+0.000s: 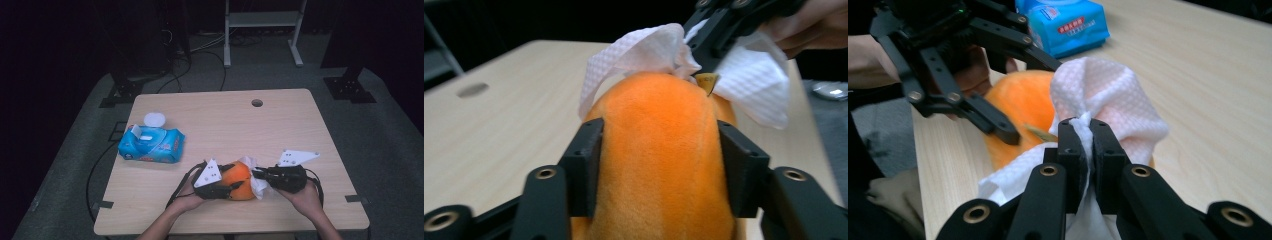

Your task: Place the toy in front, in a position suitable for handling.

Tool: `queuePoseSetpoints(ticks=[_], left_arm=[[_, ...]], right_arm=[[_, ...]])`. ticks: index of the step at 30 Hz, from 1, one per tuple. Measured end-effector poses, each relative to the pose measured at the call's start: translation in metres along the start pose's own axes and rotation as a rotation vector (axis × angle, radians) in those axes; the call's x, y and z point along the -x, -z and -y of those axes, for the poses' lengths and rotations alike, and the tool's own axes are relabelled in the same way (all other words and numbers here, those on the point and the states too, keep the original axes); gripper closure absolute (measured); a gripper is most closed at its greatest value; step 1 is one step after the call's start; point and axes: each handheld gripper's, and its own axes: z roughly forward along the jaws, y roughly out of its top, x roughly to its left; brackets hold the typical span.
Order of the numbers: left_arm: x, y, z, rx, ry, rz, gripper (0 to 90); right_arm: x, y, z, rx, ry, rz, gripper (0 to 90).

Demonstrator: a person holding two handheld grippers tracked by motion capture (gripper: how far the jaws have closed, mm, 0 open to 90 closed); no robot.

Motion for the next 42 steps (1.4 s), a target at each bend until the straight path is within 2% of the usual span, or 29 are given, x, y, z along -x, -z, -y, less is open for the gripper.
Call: queuePoseSetpoints(ticks=[1,4,6,9,12,16,19,21,24,27,30,34,36,38,39,42], left_arm=[[-0.001,0.001,0.001,0.001,0.021,0.010,39.9],[-0.002,0.002,0.003,-0.005,0.048,0.033,38.8],[-0.001,0.002,0.003,-0.009,0.056,0.037,38.7],[0.001,0.001,0.003,-0.010,0.052,0.046,37.9],[-0.001,0.004,0.004,-0.011,0.072,0.059,35.3],[-0.006,0.007,0.003,-0.002,0.124,0.089,31.8],[-0.005,0.005,0.002,-0.007,0.109,0.090,33.2],[-0.003,0.005,0.001,-0.010,0.103,0.091,33.4],[0.000,0.003,0.001,-0.011,0.099,0.097,33.0],[-0.001,0.005,0.000,-0.015,0.098,0.100,32.6],[-0.003,0.007,0.001,-0.005,0.107,0.098,32.1],[-0.001,0.005,-0.001,-0.011,0.099,0.105,32.3],[0.001,0.004,-0.001,-0.013,0.095,0.112,32.3],[0.003,0.002,-0.002,-0.015,0.084,0.117,32.3],[0.005,0.002,-0.002,-0.015,0.081,0.117,32.2],[0.003,0.004,-0.003,-0.010,0.078,0.114,29.3]], right_arm=[[0.002,0.001,0.001,-0.006,-0.009,0.006,84.5],[0.008,0.006,0.007,-0.024,-0.044,0.024,84.4],[0.005,0.009,0.006,-0.012,-0.031,0.041,84.4],[-0.006,0.007,-0.002,0.024,0.001,0.041,84.3],[-0.010,0.001,-0.005,0.004,0.033,0.048,84.3],[0.002,0.003,0.005,-0.014,-0.014,0.044,84.4],[0.007,0.006,0.008,-0.038,-0.019,0.074,84.4],[0.005,0.009,0.004,-0.006,-0.015,0.072,84.3],[-0.006,0.010,-0.006,0.061,0.011,0.029,84.3],[-0.010,0.004,-0.006,0.027,0.038,0.027,84.3],[-0.002,0.002,0.002,0.008,-0.002,0.013,84.3],[0.004,0.008,0.007,-0.018,-0.014,0.045,84.3],[0.002,0.011,0.004,0.011,-0.019,0.041,84.4],[-0.005,0.011,-0.004,0.050,0.003,0.015,84.3],[-0.007,0.009,-0.006,0.051,0.012,0.012,84.3],[-0.008,0.002,-0.004,0.008,0.034,0.011,84.3]])
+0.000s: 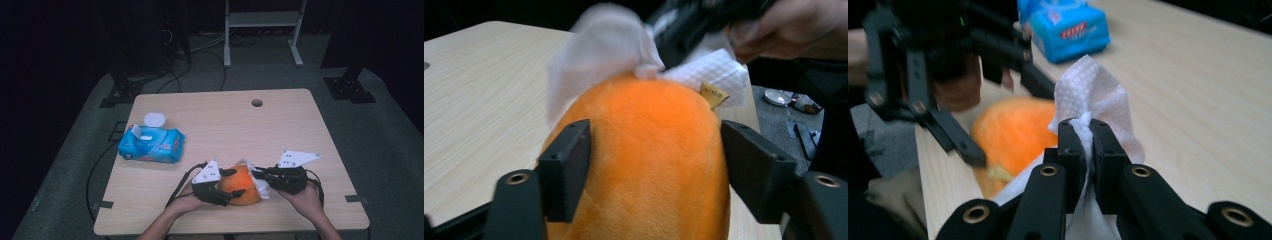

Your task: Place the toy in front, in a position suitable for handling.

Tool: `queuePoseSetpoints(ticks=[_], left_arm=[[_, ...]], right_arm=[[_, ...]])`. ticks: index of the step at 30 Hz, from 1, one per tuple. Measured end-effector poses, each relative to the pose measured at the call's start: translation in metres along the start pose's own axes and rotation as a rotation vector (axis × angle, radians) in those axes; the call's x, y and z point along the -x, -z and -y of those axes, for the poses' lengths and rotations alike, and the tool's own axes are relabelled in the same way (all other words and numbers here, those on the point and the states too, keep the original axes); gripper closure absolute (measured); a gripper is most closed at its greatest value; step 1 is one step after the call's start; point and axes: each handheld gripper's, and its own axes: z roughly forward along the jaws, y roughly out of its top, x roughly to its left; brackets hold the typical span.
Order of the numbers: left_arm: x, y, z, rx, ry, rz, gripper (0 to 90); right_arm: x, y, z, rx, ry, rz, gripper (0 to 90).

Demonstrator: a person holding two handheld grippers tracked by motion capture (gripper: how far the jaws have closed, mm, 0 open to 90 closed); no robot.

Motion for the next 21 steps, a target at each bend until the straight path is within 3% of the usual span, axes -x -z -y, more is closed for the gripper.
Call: queuePoseSetpoints(ticks=[2,5,8,14,16,18,20,21], left_arm=[[-0.003,0.004,-0.001,0.019,0.015,0.000,25.8],[-0.007,0.008,0.001,0.017,0.043,-0.004,20.7],[-0.010,0.007,0.008,-0.018,0.063,0.033,17.6],[-0.014,0.004,0.013,-0.024,0.113,0.058,18.3],[-0.012,0.002,0.014,-0.039,0.108,0.046,26.6],[-0.010,0.002,0.010,-0.045,0.067,0.028,42.8],[-0.009,0.005,0.004,-0.021,0.016,0.009,52.2],[-0.010,0.006,0.001,0.000,0.012,0.003,52.8]], right_arm=[[0.004,-0.002,0.006,-0.018,-0.025,-0.028,84.2],[0.005,0.002,0.009,-0.027,-0.019,-0.017,84.2],[0.007,0.005,0.012,-0.033,-0.024,-0.005,84.1],[0.007,0.004,0.015,-0.051,-0.028,-0.032,84.2],[0.007,0.002,0.015,-0.052,-0.041,-0.038,84.2],[0.006,0.000,0.014,-0.043,-0.047,-0.037,84.3],[0.005,0.000,0.012,-0.028,-0.041,-0.023,84.4],[0.005,0.002,0.009,-0.013,-0.037,-0.015,84.4]])
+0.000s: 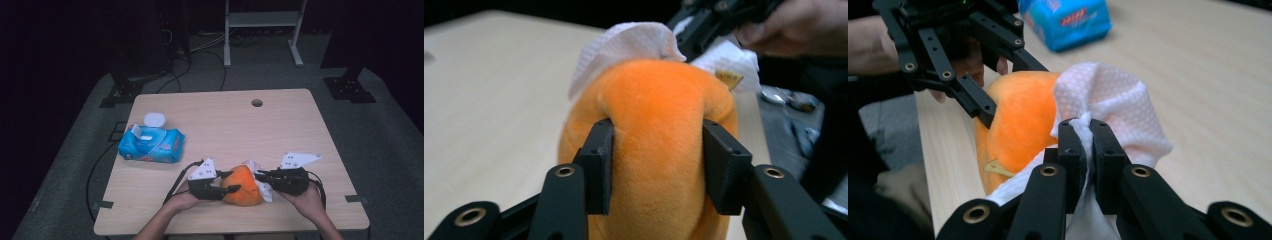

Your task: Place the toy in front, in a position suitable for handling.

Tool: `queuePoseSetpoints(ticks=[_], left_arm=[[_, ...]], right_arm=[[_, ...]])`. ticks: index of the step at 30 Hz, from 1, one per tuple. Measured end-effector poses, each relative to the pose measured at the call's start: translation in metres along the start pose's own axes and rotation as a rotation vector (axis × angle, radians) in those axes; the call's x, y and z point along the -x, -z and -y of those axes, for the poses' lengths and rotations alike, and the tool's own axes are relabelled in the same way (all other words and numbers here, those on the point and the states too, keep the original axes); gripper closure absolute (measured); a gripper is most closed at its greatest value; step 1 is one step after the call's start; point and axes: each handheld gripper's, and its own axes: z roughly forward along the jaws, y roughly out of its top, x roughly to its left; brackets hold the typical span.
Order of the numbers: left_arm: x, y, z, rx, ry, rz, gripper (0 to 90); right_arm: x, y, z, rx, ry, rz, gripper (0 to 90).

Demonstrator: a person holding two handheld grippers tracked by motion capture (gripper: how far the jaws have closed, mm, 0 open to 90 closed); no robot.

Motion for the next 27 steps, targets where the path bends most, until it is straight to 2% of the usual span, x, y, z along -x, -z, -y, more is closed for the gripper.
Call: queuePoseSetpoints(ticks=[2,5,7,9,10,15,16,19,21,23,25,27], left_arm=[[0.001,0.000,-0.006,0.032,-0.049,-0.032,54.2],[0.001,-0.001,-0.008,0.026,-0.091,-0.062,53.9],[-0.003,-0.002,-0.002,-0.019,-0.070,-0.038,49.3],[-0.010,0.001,0.006,-0.028,-0.024,-0.005,46.0],[-0.012,0.004,0.008,-0.033,-0.011,-0.004,43.2],[-0.014,0.008,0.012,-0.042,-0.001,-0.002,40.1],[-0.014,0.008,0.012,-0.043,-0.001,0.001,39.4],[-0.013,0.006,0.011,-0.040,-0.011,0.004,38.8],[-0.014,0.007,0.012,-0.043,-0.013,0.002,38.6],[-0.014,0.007,0.013,-0.041,-0.010,0.005,38.6],[-0.013,0.007,0.014,-0.040,-0.012,0.005,38.5],[-0.012,0.006,0.013,-0.044,-0.018,0.005,38.4]], right_arm=[[0.001,0.005,-0.005,0.032,-0.004,0.017,84.6],[0.002,0.006,-0.006,0.056,-0.001,0.050,84.6],[0.002,0.002,-0.003,0.030,-0.009,0.048,84.6],[0.003,-0.003,0.002,0.006,-0.012,0.044,84.6],[0.004,-0.004,0.004,-0.004,-0.014,0.040,84.6],[0.009,0.001,0.007,-0.021,-0.028,0.083,84.6],[0.007,0.001,0.006,-0.007,-0.032,0.076,84.6],[-0.002,-0.001,-0.001,0.029,-0.002,0.045,84.5],[-0.005,-0.005,-0.004,0.016,0.025,0.043,84.5],[0.000,-0.006,-0.001,0.001,0.008,0.032,84.5],[0.007,-0.004,0.005,-0.028,-0.009,0.043,84.5],[0.009,-0.001,0.007,-0.027,-0.022,0.051,84.5]])
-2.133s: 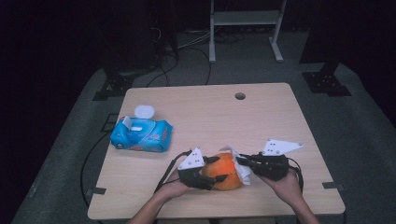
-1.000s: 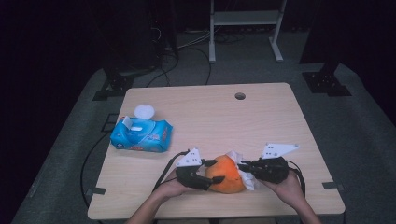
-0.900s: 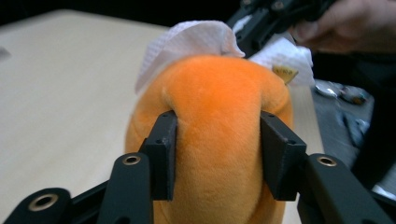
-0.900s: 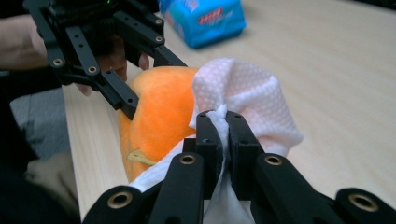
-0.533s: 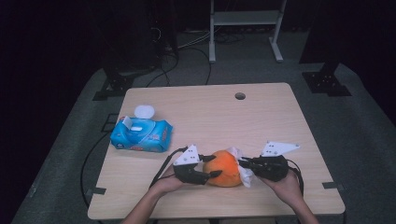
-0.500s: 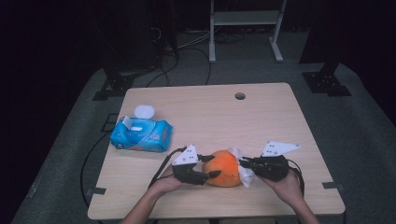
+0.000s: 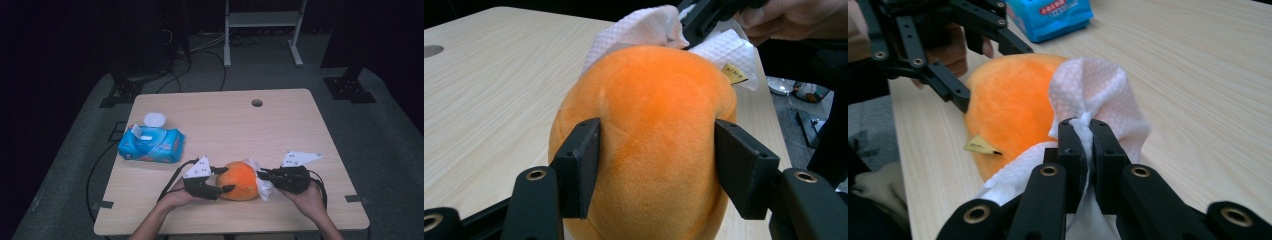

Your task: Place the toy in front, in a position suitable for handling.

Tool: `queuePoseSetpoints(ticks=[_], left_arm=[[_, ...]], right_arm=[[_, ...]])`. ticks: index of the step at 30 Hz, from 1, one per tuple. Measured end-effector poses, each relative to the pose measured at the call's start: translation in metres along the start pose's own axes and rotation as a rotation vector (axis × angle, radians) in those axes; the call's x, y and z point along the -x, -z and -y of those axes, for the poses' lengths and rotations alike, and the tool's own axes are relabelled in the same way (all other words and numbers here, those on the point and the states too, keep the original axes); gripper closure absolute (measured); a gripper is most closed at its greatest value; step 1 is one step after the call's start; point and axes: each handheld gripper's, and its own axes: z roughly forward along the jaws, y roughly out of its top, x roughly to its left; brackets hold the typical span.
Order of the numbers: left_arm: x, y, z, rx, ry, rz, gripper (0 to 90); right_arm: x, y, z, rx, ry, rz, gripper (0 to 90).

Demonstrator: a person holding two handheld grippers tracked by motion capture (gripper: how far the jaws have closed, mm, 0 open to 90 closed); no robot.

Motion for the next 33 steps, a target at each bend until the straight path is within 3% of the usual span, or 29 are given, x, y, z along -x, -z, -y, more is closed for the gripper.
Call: queuePoseSetpoints(ticks=[2,6,8,12,15,17,19,22,27,29,31,33], left_arm=[[0.000,-0.001,0.000,-0.002,-0.004,0.004,38.4],[0.004,-0.003,-0.002,-0.007,-0.027,0.006,38.2],[0.003,-0.002,-0.001,-0.008,-0.026,0.005,38.2],[0.003,-0.001,0.000,-0.007,-0.019,0.009,38.1],[0.004,-0.003,-0.003,-0.008,-0.031,0.010,37.9],[0.006,-0.005,-0.005,-0.012,-0.041,0.013,37.8],[0.008,-0.007,-0.005,-0.012,-0.048,0.017,37.6],[0.007,-0.006,-0.005,-0.008,-0.029,0.020,35.7],[0.004,0.001,-0.010,0.021,0.015,0.004,22.1],[0.004,0.000,-0.009,0.011,0.019,-0.001,20.0],[0.004,-0.005,-0.006,-0.017,0.012,-0.003,21.7],[0.007,-0.008,-0.006,-0.026,-0.001,-0.023,32.3]], right_arm=[[-0.002,0.003,-0.002,0.009,0.007,0.013,84.5],[-0.012,0.002,-0.014,0.064,0.029,-0.020,84.4],[-0.014,-0.003,-0.015,0.043,0.049,-0.016,84.4],[-0.001,-0.002,-0.005,-0.001,0.026,0.029,84.6],[0.001,0.002,-0.005,0.015,0.008,0.031,84.5],[-0.004,0.004,-0.010,0.060,0.005,-0.006,84.4],[-0.011,0.002,-0.015,0.070,0.032,-0.021,84.3],[-0.013,-0.003,-0.015,0.038,0.070,-0.010,84.3],[-0.003,-0.002,-0.007,0.019,0.031,0.000,84.3],[0.001,0.001,-0.006,0.023,0.016,0.011,84.3],[0.003,0.002,-0.005,0.027,-0.001,0.011,84.3],[0.002,0.001,-0.006,0.022,0.006,0.019,84.3]])
